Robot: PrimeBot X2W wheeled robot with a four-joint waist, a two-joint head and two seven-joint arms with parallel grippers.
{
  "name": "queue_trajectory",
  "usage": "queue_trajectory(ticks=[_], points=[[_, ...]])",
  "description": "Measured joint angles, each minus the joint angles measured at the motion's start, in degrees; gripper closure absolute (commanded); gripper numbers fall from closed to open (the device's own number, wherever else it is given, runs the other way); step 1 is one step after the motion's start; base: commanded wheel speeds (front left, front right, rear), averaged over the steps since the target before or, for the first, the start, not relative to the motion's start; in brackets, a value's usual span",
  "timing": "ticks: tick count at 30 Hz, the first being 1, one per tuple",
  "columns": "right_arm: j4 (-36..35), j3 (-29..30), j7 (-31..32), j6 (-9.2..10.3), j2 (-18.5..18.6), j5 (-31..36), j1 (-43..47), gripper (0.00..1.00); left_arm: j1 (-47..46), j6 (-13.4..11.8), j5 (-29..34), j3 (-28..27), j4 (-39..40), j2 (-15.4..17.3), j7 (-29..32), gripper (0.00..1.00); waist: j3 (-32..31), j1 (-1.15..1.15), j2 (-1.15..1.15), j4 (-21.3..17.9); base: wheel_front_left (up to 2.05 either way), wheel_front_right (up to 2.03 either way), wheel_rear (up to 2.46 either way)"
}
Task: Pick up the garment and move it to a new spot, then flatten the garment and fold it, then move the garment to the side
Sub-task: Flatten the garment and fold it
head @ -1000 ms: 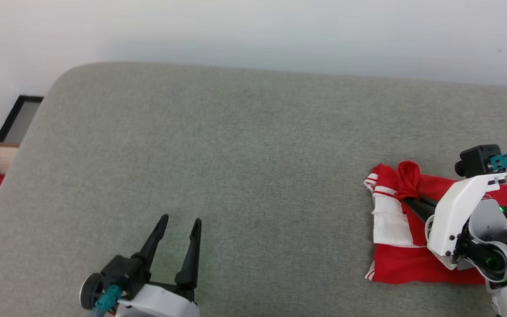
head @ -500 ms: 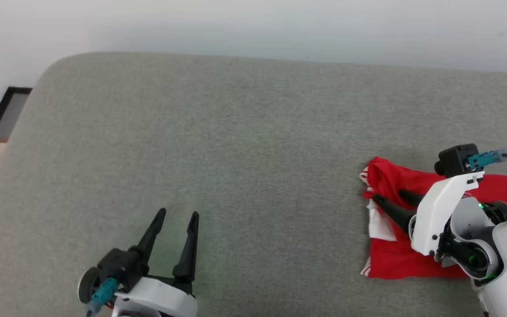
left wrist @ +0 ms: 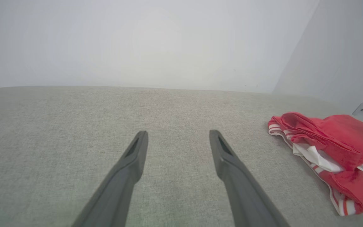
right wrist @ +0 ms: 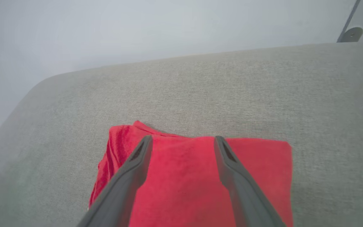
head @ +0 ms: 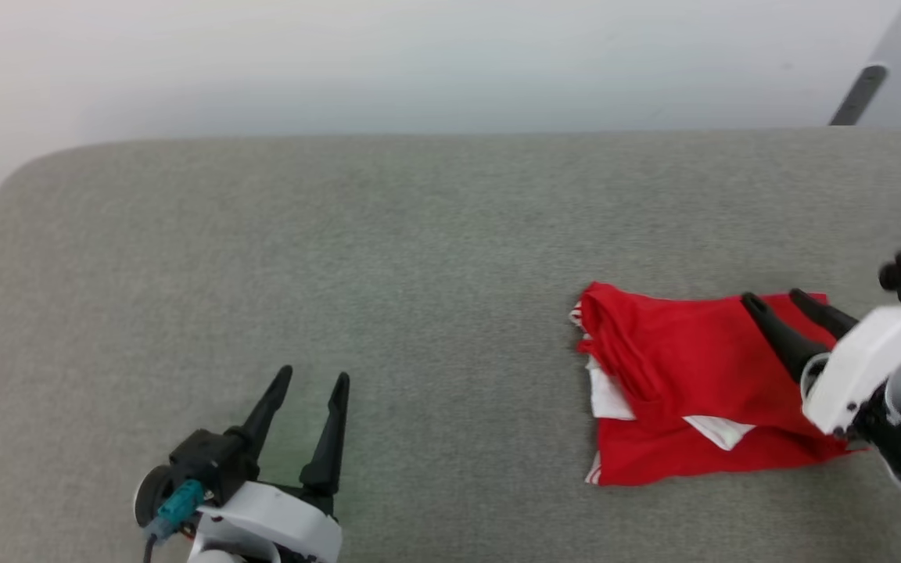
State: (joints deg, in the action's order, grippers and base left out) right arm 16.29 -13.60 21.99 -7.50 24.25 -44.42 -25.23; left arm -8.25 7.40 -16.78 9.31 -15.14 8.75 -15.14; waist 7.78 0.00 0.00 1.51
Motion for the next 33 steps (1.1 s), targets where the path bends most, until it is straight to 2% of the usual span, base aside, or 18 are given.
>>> queue_trajectory(ticks=[5, 9, 17, 25, 33], points=[[3.87, -2.19, -10.26, 0.0, 0.75, -1.89, 2.2, 0.0, -0.23, 0.0, -1.11, -1.36, -2.78, 0.6, 0.02, 0.0, -1.02, 0.0, 0.0, -2.07, 0.0, 0.0, 0.0], [6.81, -5.03, -19.34, 0.01, 0.88, -1.85, 2.66, 0.0, 0.03, 0.0, -1.33, -4.89, -4.07, 0.83, 0.01, 0.0, -1.78, 0.0, 0.0, -3.6, 0.0, 0.0, 0.0], [11.57, -8.81, -32.66, 0.01, 0.83, 1.4, 2.88, 0.0, 3.41, 0.0, -0.73, -8.99, -2.19, 0.32, 0.01, 0.0, -3.4, 0.0, 0.0, -5.62, 0.0, 0.0, 0.0], [11.73, -7.31, -36.31, 0.01, -0.04, 4.5, 6.25, 0.0, 9.21, 0.0, 0.42, -9.51, 1.96, 0.24, 0.01, 0.0, -5.94, 0.0, 0.0, -5.83, 0.0, 0.0, 0.0], [7.73, -1.83, -36.84, 0.01, -0.49, 7.62, 11.61, 0.0, 12.72, 0.0, 2.0, -8.95, 5.89, 0.05, 0.01, 0.0, -8.1, 0.0, 0.0, -4.5, 0.0, 0.0, 0.0]])
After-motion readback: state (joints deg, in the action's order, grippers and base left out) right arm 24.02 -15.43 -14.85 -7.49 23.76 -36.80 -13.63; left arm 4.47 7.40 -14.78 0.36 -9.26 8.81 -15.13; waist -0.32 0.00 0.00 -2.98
